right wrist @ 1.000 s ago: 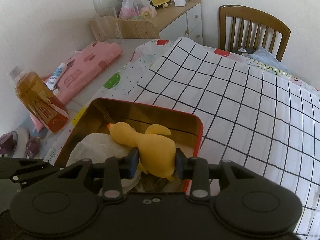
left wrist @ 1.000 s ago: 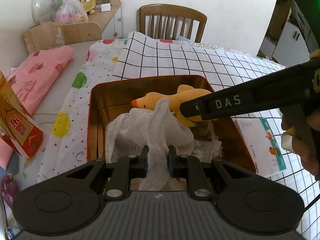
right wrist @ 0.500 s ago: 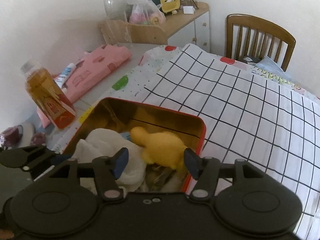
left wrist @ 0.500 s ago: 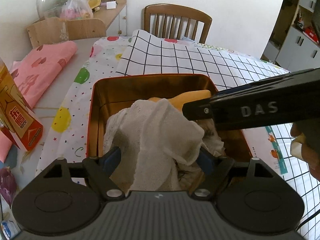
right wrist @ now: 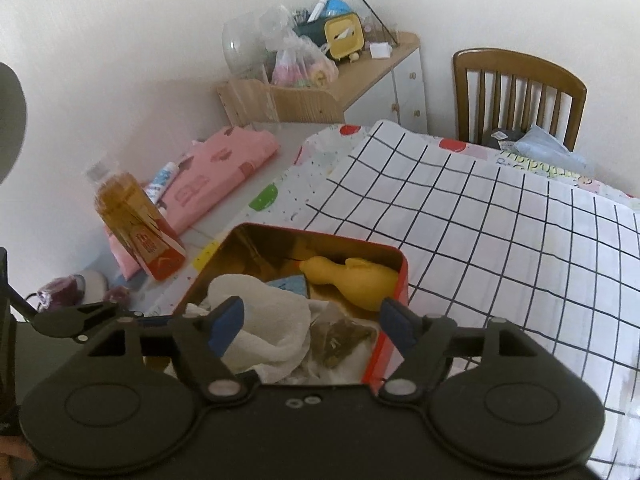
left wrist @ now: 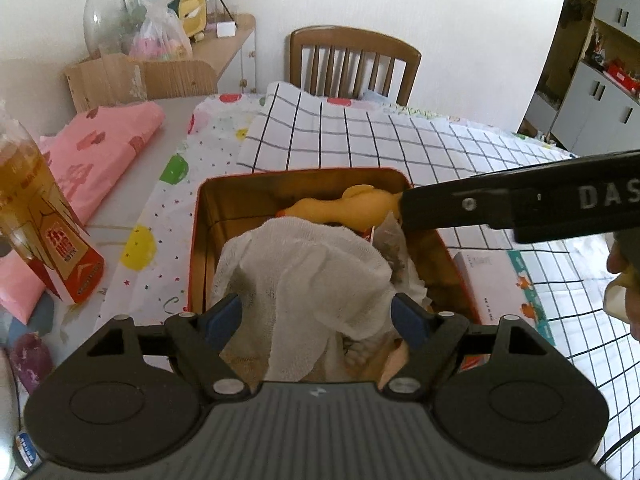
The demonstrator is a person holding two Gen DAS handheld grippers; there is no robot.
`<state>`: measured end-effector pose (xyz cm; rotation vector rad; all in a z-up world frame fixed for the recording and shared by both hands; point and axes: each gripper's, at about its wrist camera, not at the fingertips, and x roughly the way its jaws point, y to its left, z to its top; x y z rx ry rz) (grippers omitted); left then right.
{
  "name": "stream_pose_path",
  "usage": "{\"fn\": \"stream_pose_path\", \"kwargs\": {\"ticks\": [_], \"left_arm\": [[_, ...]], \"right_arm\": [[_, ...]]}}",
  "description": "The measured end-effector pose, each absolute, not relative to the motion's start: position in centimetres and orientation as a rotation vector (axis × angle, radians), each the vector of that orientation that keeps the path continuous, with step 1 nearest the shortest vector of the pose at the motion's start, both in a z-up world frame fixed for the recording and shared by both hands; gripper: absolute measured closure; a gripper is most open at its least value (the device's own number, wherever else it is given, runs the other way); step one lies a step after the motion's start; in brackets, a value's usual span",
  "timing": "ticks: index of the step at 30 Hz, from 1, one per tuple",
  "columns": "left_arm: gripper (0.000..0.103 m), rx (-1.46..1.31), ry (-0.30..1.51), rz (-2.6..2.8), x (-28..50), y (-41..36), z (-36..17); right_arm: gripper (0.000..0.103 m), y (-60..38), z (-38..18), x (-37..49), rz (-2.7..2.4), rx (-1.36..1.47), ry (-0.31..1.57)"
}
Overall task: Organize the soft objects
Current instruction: 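Withdraw both tools from the tin toward the plastic bag on the table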
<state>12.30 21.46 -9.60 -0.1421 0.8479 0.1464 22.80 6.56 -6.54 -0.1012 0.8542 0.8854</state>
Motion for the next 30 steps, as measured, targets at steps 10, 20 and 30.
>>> {"fn": "stream_pose_path", "kwargs": {"ticks": [10,20,30], "left_arm": [[0.014,-0.112,0.762,0.116,10.7,18.9,-6.3],[0.002,-0.116,0.679,0.032,10.8,14.1,-3.7],[0.001,-0.043,0.644,0.011,12.1,7.7,-3.0]], "right_arm": [[0.01,2.2,-4.0,20.9,0.898,-0.056,0.791],[0.002,-4.9,-0.9,19.3,0.862,0.001,0.713],[0.0,-12.6,-0.4,19.1,0.784,-0.002,0.682]]}}
